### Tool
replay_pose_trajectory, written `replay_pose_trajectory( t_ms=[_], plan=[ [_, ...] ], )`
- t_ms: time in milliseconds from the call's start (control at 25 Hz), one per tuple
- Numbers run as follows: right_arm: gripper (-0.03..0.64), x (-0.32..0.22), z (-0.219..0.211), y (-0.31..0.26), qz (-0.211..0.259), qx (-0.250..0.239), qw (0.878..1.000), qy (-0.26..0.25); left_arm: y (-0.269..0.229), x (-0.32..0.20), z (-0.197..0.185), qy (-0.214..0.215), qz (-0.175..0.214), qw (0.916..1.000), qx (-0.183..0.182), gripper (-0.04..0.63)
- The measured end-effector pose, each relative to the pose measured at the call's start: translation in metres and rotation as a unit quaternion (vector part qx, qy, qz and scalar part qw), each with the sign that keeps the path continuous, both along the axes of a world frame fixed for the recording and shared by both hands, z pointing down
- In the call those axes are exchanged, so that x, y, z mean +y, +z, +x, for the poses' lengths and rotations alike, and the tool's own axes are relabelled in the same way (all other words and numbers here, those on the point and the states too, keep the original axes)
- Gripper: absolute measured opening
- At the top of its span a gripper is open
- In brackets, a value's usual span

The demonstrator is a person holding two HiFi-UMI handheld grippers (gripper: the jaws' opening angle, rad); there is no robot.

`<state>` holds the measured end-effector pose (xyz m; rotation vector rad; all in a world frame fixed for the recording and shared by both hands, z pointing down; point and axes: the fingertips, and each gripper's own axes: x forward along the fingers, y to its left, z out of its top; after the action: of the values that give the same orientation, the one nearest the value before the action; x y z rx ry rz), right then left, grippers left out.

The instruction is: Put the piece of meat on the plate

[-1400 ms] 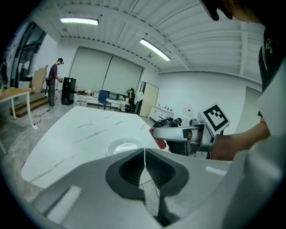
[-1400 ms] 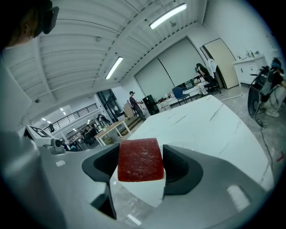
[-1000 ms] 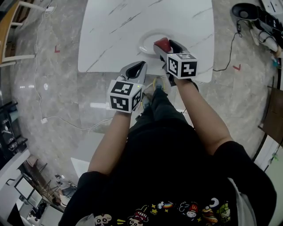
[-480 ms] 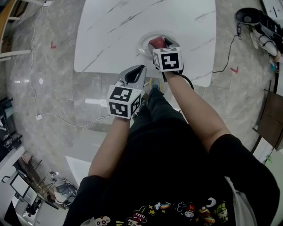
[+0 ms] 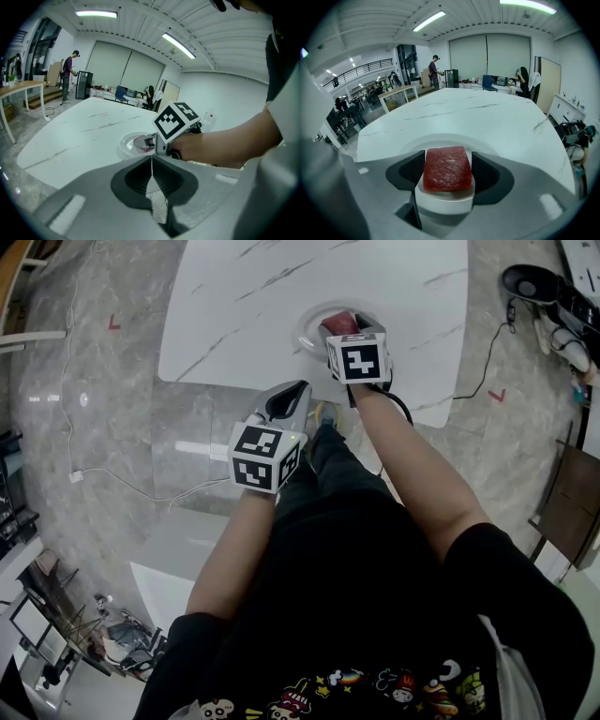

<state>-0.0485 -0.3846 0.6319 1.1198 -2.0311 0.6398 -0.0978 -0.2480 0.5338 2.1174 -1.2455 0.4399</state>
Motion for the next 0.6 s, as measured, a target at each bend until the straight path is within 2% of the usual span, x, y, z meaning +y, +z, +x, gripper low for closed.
replay_pose_trajectory(
  t_ms=[40, 200, 280, 360, 440, 600],
  plan=[
    [0.328, 0.000, -0.002, 0.000, -0.001, -0.006, 1.000, 0.000, 0.000, 0.001, -0.002, -0.001, 0.000, 1.0000, 0.000, 0.001],
    [0.376, 0.003, -0.006, -0.013, 0.003, -0.051, 0.999, 0.004, 0.001, 0.003, -0.005, -0.002, -0.003, 1.0000, -0.002, 0.000],
    [0.340, 0.006, -0.003, -0.029, 0.016, -0.074, 0.997, 0.005, -0.001, 0.005, -0.004, 0.000, -0.003, 1.0000, -0.004, 0.001],
    [0.254, 0.013, 0.002, -0.048, 0.026, -0.102, 0.994, 0.004, -0.003, 0.007, -0.004, 0.003, -0.002, 1.0000, -0.008, 0.000],
    [0.197, 0.021, 0.009, -0.070, 0.039, -0.126, 0.991, 0.003, -0.007, 0.008, -0.004, 0.005, 0.001, 0.9999, -0.012, 0.000],
    [0.161, 0.037, 0.029, -0.113, 0.070, -0.153, 0.986, -0.001, -0.017, 0.007, -0.006, 0.009, 0.009, 0.9997, -0.020, 0.000]
  ],
)
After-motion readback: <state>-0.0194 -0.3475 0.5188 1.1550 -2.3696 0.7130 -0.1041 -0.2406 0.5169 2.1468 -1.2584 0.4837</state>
